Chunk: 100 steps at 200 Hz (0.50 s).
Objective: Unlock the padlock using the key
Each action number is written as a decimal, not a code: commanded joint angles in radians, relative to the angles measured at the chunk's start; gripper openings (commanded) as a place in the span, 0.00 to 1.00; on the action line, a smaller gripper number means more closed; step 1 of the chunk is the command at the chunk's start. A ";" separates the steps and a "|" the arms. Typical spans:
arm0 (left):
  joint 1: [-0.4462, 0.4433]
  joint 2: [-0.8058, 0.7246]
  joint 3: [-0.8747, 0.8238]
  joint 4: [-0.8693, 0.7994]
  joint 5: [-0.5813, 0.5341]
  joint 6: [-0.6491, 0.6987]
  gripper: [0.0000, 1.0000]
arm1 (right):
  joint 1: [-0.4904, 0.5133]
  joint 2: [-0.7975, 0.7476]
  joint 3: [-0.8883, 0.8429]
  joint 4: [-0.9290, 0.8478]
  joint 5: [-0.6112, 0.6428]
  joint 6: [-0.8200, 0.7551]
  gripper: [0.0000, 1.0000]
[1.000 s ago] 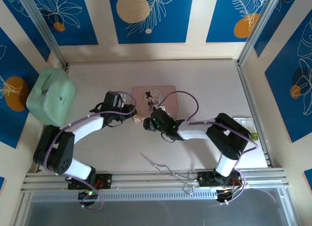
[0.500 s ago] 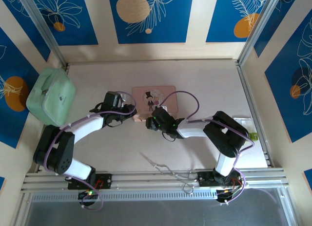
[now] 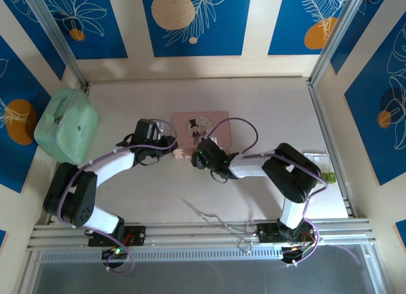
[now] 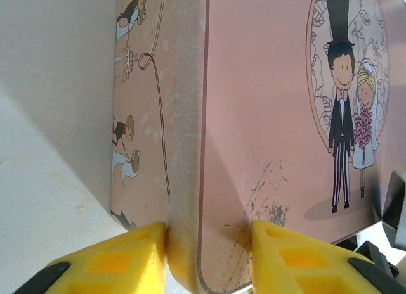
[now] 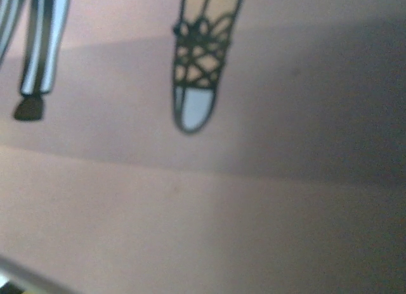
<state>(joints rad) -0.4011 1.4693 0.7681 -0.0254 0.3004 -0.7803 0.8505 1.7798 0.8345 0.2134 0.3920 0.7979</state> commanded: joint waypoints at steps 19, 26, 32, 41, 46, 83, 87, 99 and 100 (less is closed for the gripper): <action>0.005 0.020 -0.030 -0.043 0.023 0.013 0.36 | -0.001 0.012 0.027 -0.027 0.006 -0.007 0.33; 0.005 0.019 -0.030 -0.042 0.022 0.013 0.36 | 0.000 0.012 0.028 -0.032 0.006 -0.005 0.32; 0.005 0.019 -0.032 -0.044 0.022 0.012 0.36 | 0.000 0.011 0.028 -0.034 0.007 -0.003 0.31; 0.005 0.017 -0.032 -0.043 0.022 0.012 0.36 | 0.002 0.010 0.031 -0.042 0.010 0.001 0.30; 0.006 0.016 -0.032 -0.044 0.022 0.013 0.36 | 0.002 0.007 0.032 -0.047 0.012 0.004 0.30; 0.009 0.016 -0.028 -0.049 0.016 0.015 0.36 | 0.007 -0.014 0.023 -0.080 0.018 0.020 0.26; 0.010 0.017 -0.029 -0.051 0.015 0.015 0.36 | 0.007 -0.019 0.019 -0.079 0.016 0.022 0.26; 0.011 0.017 -0.027 -0.051 0.014 0.015 0.36 | 0.007 -0.030 0.009 -0.078 0.008 0.026 0.25; 0.011 0.017 -0.027 -0.052 0.014 0.016 0.36 | 0.007 -0.030 0.008 -0.079 0.008 0.027 0.25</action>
<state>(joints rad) -0.3985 1.4693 0.7658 -0.0212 0.3038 -0.7803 0.8532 1.7763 0.8505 0.1814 0.3923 0.8062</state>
